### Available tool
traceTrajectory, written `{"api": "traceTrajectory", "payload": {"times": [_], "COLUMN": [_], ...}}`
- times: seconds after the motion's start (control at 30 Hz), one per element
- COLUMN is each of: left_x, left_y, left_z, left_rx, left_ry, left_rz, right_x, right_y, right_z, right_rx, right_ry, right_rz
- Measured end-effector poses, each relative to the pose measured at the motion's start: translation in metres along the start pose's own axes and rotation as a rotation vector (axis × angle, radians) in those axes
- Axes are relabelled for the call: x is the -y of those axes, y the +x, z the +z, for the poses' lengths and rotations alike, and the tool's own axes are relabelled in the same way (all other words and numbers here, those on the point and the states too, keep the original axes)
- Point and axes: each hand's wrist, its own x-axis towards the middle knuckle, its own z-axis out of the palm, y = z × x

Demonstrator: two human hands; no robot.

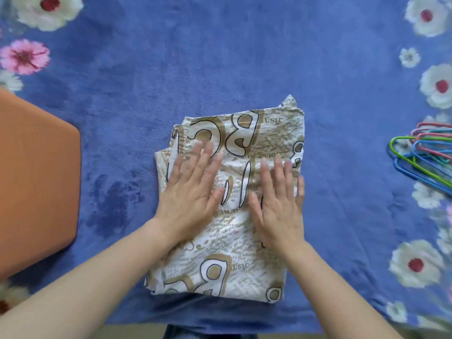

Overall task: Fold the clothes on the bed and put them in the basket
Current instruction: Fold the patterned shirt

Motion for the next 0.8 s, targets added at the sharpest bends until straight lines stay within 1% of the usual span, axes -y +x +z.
{"api": "traceTrajectory", "payload": {"times": [0.03,0.07,0.1,0.13,0.17,0.2,0.23,0.27,0.3,0.33,0.37,0.43,0.5,0.53,0.57,0.63,0.67,0.7,0.73,0.8], "left_x": [-0.007,-0.008,-0.003,0.005,0.015,0.025,0.033,0.037,0.035,0.028,0.02,0.005,-0.003,-0.005,-0.008,-0.012,-0.014,-0.013,-0.011,-0.006], "left_y": [-0.008,-0.016,-0.023,-0.03,-0.04,-0.047,-0.054,-0.06,-0.064,-0.068,-0.072,-0.086,-0.102,-0.109,-0.115,-0.12,-0.12,-0.12,-0.12,-0.117], "left_z": [0.002,0.004,0.007,0.012,0.016,0.018,0.018,0.015,0.013,0.01,0.007,0.002,0.002,0.002,0.002,0.0,-0.001,-0.002,-0.002,-0.004], "left_rx": [0.013,0.034,0.053,0.072,0.099,0.131,0.155,0.165,0.162,0.146,0.134,0.12,0.123,0.099,0.042,-0.074,-0.099,-0.093,-0.072,-0.03], "left_ry": [0.016,0.031,0.041,0.057,0.084,0.105,0.106,0.076,0.012,-0.077,-0.177,-0.316,-0.357,-0.39,-0.443,-0.624,-0.718,-0.791,-0.84,-0.893], "left_rz": [0.054,0.07,0.052,0.013,-0.039,-0.085,-0.135,-0.192,-0.246,-0.289,-0.322,-0.352,-0.428,-0.507,-0.596,-0.798,-0.894,-0.973,-1.03,-1.062], "right_x": [-0.003,-0.007,-0.012,-0.02,-0.025,-0.03,-0.032,-0.029,-0.023,-0.015,-0.007,0.006,0.006,-0.001,-0.01,-0.032,-0.043,-0.052,-0.059,-0.063], "right_y": [0.013,0.027,0.041,0.051,0.057,0.06,0.06,0.056,0.047,0.033,0.016,-0.032,-0.081,-0.101,-0.117,-0.132,-0.133,-0.131,-0.127,-0.112], "right_z": [0.002,0.003,0.003,0.006,0.009,0.007,0.006,0.005,0.004,0.003,0.004,0.01,0.016,0.017,0.017,0.01,0.005,-0.001,-0.007,-0.025], "right_rx": [-0.002,0.028,0.078,0.14,0.219,0.27,0.286,0.267,0.23,0.177,0.149,0.201,0.249,0.255,0.268,0.279,0.264,0.252,0.237,0.242], "right_ry": [-0.049,-0.106,-0.159,-0.198,-0.213,-0.207,-0.177,-0.144,-0.119,-0.096,-0.057,0.029,0.028,0.006,-0.004,0.034,0.067,0.119,0.198,0.403], "right_rz": [-0.116,-0.196,-0.235,-0.227,-0.166,-0.053,0.07,0.153,0.169,0.117,0.027,-0.17,-0.325,-0.388,-0.445,-0.532,-0.528,-0.459,-0.327,0.048]}}
